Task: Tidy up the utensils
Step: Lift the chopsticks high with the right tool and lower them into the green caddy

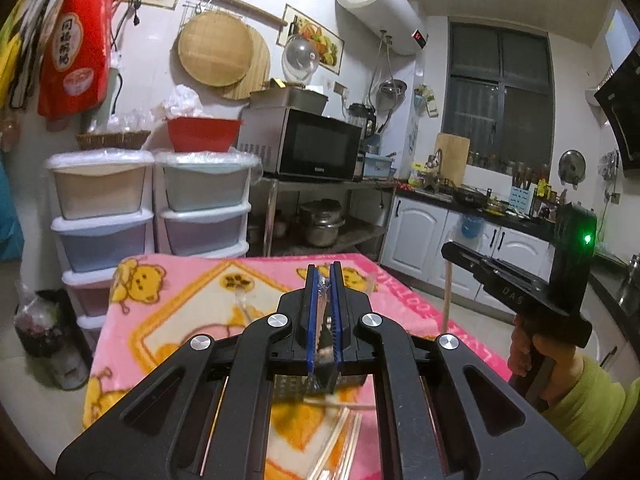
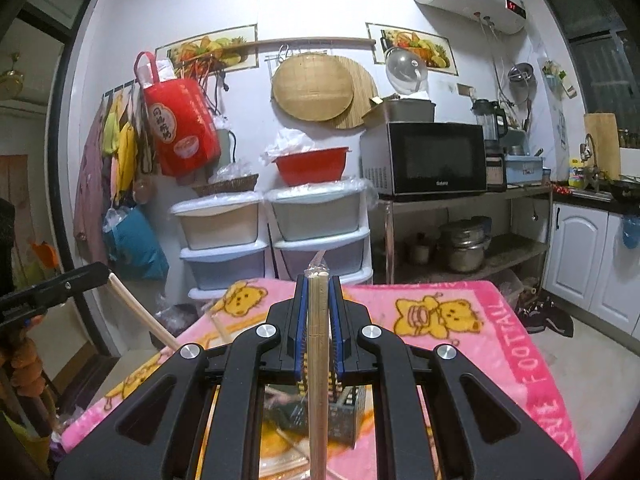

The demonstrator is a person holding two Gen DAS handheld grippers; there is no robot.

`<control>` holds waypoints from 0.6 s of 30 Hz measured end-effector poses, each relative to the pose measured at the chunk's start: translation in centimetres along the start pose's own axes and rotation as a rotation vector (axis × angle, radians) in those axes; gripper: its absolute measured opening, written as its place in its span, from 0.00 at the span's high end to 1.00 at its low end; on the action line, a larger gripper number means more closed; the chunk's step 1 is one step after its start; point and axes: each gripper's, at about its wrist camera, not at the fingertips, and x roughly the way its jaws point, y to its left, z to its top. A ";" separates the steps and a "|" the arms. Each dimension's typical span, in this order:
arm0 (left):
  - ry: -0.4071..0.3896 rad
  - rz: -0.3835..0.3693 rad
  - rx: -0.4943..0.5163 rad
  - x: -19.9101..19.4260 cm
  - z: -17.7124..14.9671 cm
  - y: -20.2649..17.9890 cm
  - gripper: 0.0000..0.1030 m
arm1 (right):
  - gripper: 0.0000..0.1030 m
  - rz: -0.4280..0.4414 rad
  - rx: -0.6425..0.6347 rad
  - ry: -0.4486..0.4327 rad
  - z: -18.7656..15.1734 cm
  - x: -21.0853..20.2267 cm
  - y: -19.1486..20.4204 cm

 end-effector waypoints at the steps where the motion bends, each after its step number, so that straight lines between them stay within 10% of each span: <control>1: -0.010 0.003 0.002 0.1 0.5 0.0 0.97 | 0.90 0.000 0.001 -0.008 0.3 0.1 -0.1; 18: -0.043 0.026 -0.005 3.1 4.1 0.7 0.97 | 0.90 -0.004 -0.061 -0.157 5.2 3.4 0.3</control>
